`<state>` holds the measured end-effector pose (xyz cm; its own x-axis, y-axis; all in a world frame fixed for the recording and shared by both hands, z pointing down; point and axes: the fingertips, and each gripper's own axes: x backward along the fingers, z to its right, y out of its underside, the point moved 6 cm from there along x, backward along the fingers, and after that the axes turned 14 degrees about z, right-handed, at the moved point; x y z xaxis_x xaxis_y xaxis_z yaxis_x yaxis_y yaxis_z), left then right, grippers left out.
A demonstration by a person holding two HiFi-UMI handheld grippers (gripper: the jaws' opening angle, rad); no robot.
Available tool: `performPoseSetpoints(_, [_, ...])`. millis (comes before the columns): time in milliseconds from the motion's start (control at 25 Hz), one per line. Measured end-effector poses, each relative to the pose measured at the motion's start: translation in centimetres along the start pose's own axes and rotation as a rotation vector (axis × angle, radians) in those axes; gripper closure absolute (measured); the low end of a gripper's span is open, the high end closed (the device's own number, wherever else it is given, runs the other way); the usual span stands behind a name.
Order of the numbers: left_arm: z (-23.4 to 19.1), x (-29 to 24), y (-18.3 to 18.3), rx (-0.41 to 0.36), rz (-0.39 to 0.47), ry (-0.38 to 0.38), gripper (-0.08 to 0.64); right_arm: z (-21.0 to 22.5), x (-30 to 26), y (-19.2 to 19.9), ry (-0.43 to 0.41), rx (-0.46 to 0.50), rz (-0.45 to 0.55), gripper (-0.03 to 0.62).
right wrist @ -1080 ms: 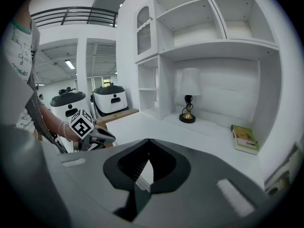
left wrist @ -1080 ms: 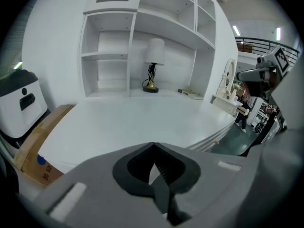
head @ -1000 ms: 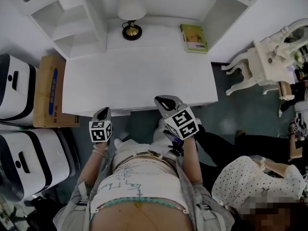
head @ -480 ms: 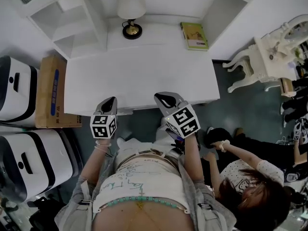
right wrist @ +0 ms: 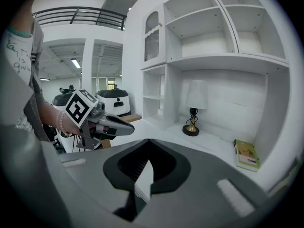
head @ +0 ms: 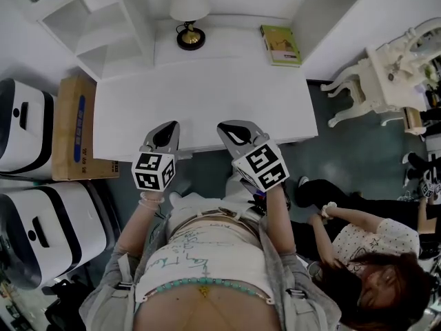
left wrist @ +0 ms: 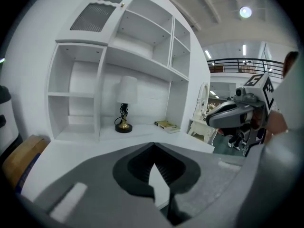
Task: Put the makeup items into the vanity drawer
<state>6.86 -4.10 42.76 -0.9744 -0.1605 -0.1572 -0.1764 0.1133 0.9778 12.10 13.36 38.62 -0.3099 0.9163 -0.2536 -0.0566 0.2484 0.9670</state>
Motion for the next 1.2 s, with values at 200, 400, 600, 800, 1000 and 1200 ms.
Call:
performPoseSetpoints(200, [0.8,-0.7,-2.3,0.004,0.050,0.032,0.558,-0.2,-0.2,-1.2,0.012,0.009,0.001,0.563])
performPoseSetpoints(400, [1.4,-1.4,-4.0,0.003,0.082,0.052,0.559,0.0,-0.4,-2.3,0.018,0.015,0.040,0.563])
performPoseSetpoints(600, [2.4,-1.6,-5.4,0.007,0.108,0.081,0.558,-0.1,-0.6,-3.1,0.034,0.011,0.071,0.565])
performPoseSetpoints(800, [3.1,-1.7,-6.9,0.000,0.137,0.095,0.558,0.1,-0.9,-3.9,0.051,0.011,0.092,0.565])
performPoseSetpoints(1000, [3.9,-1.7,-8.1,-0.005,0.156,0.118,0.559,0.3,-0.9,-4.8,0.062,0.004,0.121,0.565])
performPoseSetpoints(1200, [4.5,-1.8,-8.9,-0.010,0.171,0.139,0.559,0.9,-1.0,-5.2,0.086,0.000,0.143,0.565])
